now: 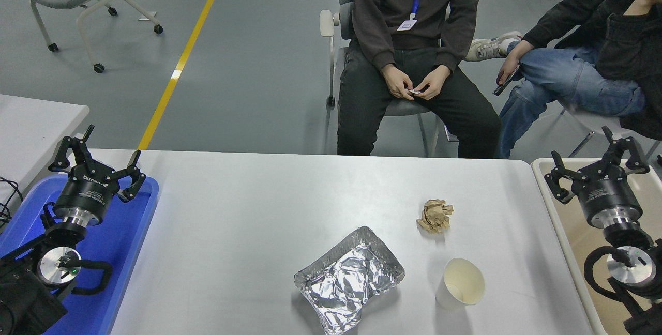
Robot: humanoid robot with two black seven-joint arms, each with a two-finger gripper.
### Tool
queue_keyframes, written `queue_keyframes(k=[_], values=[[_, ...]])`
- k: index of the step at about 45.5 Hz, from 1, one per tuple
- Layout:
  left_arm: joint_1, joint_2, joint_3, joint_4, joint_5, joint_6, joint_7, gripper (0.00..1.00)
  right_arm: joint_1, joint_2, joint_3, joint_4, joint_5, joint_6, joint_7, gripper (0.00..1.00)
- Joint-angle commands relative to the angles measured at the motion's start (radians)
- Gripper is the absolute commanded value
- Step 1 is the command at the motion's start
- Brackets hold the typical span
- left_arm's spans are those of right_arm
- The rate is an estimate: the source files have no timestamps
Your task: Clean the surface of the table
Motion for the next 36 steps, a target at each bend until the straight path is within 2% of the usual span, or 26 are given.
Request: queue_keyframes(k=[1,36], values=[[0.000,0.000,0.000,0.000,0.000,0.000,0.000,1.00,-0.006,0.001,0.000,0.001,0.000,0.000,0.000,1.00],[0.000,0.000,0.000,0.000,0.000,0.000,0.000,1.00,0.003,-0.001,0.001,-0.002,0.000,0.001,-0.002,1.00]])
